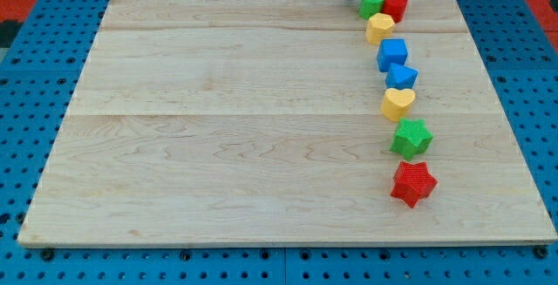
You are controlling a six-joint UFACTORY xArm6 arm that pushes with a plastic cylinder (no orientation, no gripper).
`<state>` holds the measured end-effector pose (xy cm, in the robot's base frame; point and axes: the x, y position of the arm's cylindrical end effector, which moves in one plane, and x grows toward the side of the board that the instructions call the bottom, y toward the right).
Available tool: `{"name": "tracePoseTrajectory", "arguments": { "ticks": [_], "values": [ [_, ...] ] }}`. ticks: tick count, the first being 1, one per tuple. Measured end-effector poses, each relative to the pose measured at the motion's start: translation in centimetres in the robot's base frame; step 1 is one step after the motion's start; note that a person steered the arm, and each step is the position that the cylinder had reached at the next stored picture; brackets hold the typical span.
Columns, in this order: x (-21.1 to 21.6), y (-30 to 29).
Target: Push the green circle into the red circle
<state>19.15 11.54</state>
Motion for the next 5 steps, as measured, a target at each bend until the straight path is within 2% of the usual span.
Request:
{"name": "tracePoseTrajectory", "arguments": {
  "ticks": [2,5],
  "values": [
    [1.6,0.2],
    [3.3,3.6]
  ]
}}
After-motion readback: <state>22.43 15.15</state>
